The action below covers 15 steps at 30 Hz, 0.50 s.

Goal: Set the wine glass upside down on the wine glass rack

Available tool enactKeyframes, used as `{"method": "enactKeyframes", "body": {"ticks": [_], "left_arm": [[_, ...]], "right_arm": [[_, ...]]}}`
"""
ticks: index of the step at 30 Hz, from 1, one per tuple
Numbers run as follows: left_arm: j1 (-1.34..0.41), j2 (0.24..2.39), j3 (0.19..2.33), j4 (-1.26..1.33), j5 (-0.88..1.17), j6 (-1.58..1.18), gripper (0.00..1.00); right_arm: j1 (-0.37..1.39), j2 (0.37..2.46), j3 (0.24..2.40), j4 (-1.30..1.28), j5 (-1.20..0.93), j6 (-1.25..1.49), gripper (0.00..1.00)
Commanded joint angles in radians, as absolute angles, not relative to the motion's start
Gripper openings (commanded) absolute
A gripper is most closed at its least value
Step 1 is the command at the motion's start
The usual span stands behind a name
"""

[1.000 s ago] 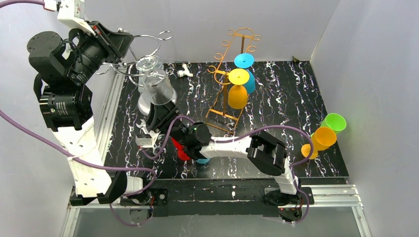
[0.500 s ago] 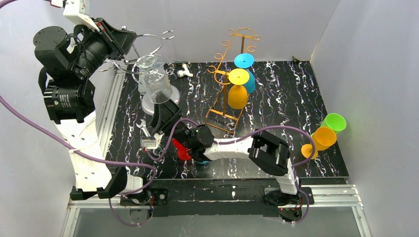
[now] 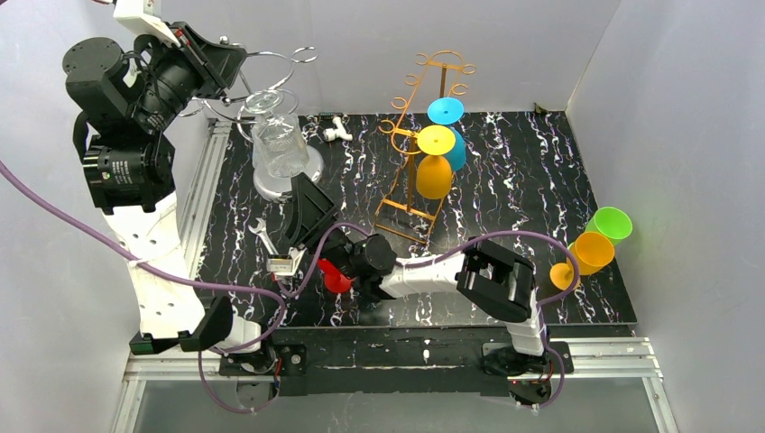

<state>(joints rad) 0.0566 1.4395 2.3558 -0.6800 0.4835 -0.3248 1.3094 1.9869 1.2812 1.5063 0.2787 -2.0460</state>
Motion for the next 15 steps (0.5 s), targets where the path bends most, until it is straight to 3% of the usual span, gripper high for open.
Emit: {"method": "enactKeyframes", "body": {"ticks": [1, 15], "left_arm": [[0.055, 1.396, 2.454, -0.430, 0.468, -0.392, 0.00], [0.055, 1.365, 2.371, -0.409, 0.460, -0.376, 0.00]], "right_arm": [[1.321, 1.918, 1.276, 1.662, 0.313, -2.044, 0.99], [1.442, 1.777, 1.230, 1.632, 0.350, -2.093, 0.98]]}}
